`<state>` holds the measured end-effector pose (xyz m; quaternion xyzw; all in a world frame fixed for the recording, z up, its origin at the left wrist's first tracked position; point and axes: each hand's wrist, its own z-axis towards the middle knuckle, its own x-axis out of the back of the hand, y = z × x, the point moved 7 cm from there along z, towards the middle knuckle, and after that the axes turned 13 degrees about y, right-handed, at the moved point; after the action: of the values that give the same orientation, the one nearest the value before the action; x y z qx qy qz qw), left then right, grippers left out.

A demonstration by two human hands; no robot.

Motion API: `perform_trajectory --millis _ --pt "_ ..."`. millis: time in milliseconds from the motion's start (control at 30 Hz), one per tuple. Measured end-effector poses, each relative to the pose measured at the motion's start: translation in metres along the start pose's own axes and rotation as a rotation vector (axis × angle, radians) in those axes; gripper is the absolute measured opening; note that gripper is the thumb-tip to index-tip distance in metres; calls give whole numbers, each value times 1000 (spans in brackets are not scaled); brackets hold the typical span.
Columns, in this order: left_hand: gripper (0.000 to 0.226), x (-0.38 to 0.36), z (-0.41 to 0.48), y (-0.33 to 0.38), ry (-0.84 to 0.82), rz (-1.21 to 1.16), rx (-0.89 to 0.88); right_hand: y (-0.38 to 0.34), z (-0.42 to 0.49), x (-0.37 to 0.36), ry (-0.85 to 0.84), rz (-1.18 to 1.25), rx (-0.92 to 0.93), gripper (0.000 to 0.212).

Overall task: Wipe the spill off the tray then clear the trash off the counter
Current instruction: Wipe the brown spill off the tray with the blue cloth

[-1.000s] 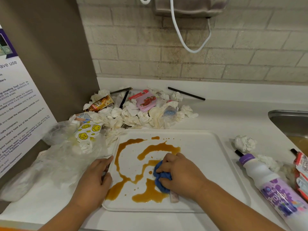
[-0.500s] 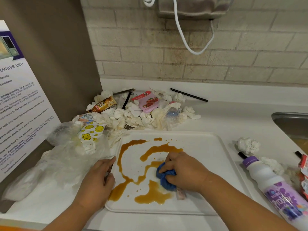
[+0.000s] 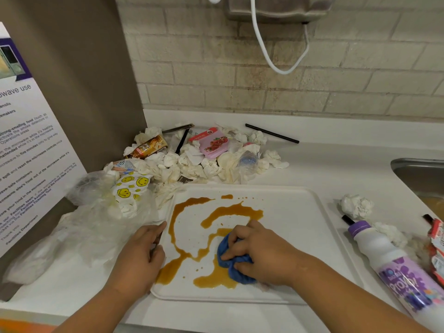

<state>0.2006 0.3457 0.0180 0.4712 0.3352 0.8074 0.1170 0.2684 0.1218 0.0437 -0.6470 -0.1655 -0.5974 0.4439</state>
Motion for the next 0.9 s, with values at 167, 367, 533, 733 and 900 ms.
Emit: perform_trajectory --millis 167,367,533,733,900 --pt "51 0 0 1 5 6 -4 2 5 3 26 -39 -46 32" --pt "51 -1 0 -1 1 6 -2 2 3 1 -40 8 -38 33" --pt "52 -1 0 -2 2 0 -1 -5 8 -2 -19 -73 2 33" --pt "51 0 0 -1 5 1 -1 2 2 2 -92 30 -25 33" --pt "51 -1 0 0 3 6 -4 -6 -1 -7 -39 -2 16 32"
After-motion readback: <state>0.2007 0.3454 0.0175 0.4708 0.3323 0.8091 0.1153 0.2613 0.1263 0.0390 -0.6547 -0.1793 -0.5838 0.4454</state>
